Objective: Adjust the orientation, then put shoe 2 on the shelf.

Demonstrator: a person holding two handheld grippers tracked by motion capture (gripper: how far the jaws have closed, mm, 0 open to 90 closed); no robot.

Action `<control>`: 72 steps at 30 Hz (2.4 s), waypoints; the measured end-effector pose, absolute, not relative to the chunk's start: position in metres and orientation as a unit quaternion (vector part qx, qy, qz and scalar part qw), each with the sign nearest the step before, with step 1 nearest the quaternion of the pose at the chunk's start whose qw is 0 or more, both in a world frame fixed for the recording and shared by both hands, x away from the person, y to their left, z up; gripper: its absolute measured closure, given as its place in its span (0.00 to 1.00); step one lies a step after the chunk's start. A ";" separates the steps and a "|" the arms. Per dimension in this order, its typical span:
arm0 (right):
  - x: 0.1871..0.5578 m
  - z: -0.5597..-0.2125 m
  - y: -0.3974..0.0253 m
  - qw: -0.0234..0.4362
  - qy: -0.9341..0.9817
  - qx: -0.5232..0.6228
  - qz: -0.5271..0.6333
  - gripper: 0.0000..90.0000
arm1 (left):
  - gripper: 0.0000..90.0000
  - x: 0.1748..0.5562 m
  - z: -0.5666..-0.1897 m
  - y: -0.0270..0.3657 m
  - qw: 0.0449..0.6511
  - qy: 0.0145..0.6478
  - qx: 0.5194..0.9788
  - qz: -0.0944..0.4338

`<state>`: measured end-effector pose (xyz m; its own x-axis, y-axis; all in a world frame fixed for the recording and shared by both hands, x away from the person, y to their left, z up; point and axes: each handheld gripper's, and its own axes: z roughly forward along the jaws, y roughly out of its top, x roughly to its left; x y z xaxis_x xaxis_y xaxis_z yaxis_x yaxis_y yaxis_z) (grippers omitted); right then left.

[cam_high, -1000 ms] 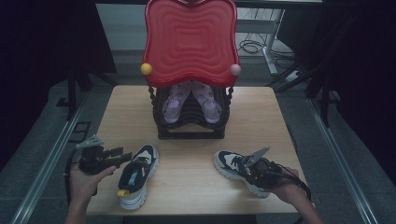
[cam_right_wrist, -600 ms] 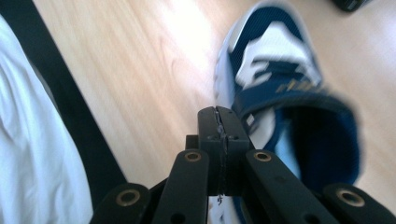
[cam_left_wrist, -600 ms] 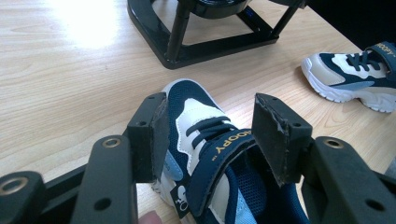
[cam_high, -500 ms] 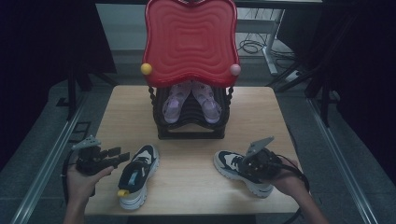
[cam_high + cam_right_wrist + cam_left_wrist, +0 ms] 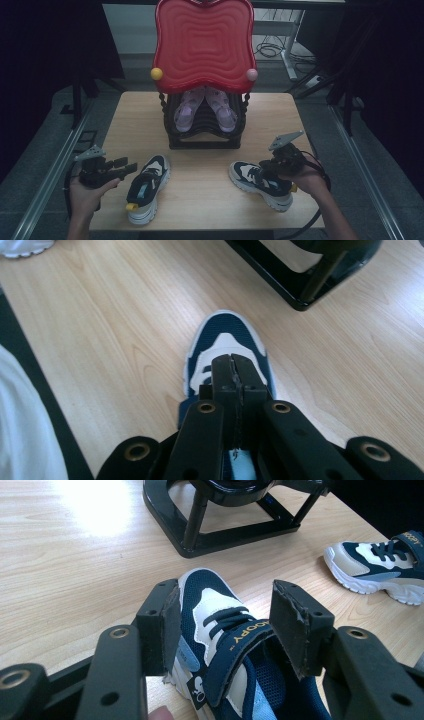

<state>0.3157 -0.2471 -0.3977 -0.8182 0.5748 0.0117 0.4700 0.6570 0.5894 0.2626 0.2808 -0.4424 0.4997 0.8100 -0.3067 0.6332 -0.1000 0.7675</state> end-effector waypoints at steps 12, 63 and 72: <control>0.322 -0.405 -0.266 0.092 0.894 0.317 0.303 1.00 | 0.52 0.263 -0.444 0.278 0.454 0.488 0.739 0.095; 0.307 -0.426 -0.317 0.106 0.870 0.368 0.310 0.71 | 0.70 0.256 -0.478 0.249 0.305 0.494 0.810 0.081; 0.308 -0.428 -0.319 0.105 0.870 0.369 0.310 0.69 | 0.71 0.254 -0.477 0.250 0.306 0.501 0.805 0.080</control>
<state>0.3083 -0.3188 -0.4282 -0.7052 0.7075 0.0454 0.5771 0.5356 0.6166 0.2538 0.2495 -0.4773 0.4846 0.8564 -0.1784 0.7589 -0.3102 0.5726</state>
